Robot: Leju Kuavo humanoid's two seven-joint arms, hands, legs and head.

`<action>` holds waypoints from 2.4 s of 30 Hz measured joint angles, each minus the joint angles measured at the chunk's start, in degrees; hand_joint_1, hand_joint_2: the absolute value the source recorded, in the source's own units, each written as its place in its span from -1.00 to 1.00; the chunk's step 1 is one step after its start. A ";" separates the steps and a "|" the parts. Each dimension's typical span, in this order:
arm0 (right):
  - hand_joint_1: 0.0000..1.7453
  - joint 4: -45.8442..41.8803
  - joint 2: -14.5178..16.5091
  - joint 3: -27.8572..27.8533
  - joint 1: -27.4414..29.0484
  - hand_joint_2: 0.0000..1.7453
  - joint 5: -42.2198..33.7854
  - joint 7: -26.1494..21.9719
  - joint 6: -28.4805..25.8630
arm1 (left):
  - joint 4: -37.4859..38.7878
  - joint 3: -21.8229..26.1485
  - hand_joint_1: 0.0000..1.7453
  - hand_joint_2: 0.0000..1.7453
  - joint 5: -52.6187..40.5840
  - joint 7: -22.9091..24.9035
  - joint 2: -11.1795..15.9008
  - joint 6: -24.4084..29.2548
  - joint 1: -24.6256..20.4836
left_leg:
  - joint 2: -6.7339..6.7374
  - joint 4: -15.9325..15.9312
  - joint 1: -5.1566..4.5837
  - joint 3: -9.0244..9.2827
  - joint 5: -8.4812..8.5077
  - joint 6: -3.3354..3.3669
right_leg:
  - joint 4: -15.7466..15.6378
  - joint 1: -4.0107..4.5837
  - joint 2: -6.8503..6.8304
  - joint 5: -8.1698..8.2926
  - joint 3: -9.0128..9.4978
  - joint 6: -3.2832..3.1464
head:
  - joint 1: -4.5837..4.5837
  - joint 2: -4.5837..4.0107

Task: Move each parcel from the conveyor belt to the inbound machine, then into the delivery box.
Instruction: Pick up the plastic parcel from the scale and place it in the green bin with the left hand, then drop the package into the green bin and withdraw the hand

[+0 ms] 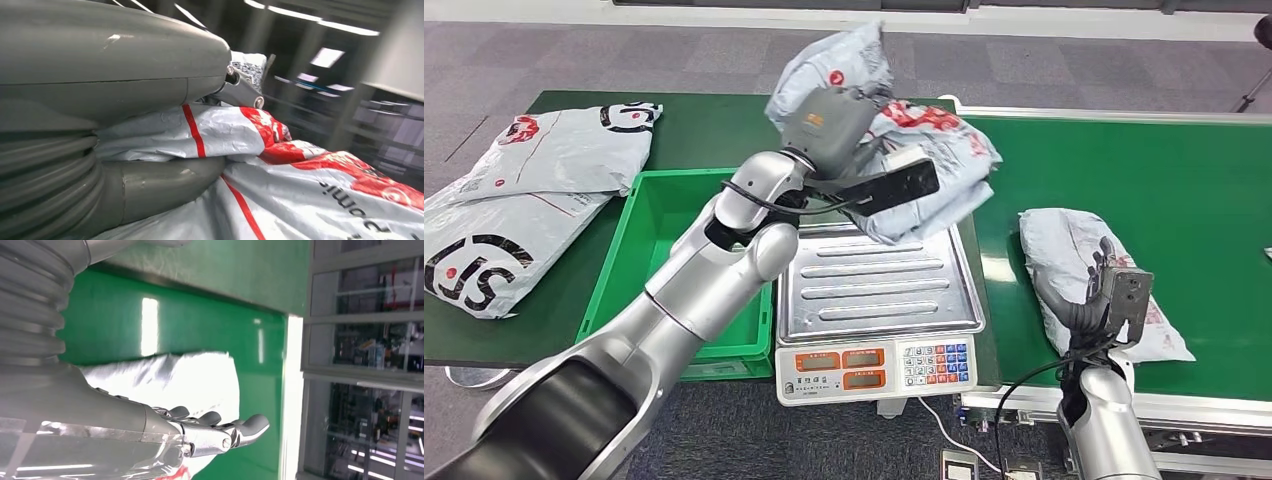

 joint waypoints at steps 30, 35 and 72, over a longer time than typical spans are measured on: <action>-1.00 3.41 -0.81 0.23 -3.34 1.00 3.06 2.36 -3.12 | 21.22 8.21 -1.00 1.00 -16.74 15.13 13.73 4.77 3.99 | -0.01 -0.07 0.04 -0.12 0.04 -0.05 | 0.03 0.02 0.03 -0.01 -0.15 -0.03 | 0.00 0.00; -1.00 4.80 -0.81 0.32 -4.41 1.00 3.99 2.48 -3.94 | 20.70 9.77 -1.00 1.00 -17.11 13.87 13.47 4.81 4.52 | -0.01 -0.07 0.03 -0.12 0.04 -0.05 | 0.03 0.01 0.03 -0.01 -0.16 -0.03 | -0.01 0.00; -1.00 15.53 -5.62 2.86 -7.11 1.00 41.22 26.52 -11.25 | -0.96 24.17 -1.00 1.00 33.84 -14.40 4.24 -7.89 17.94 | -0.01 -0.05 -0.02 -0.13 0.03 -0.04 | 0.02 -0.02 0.01 0.00 -0.18 -0.02 | 0.00 0.00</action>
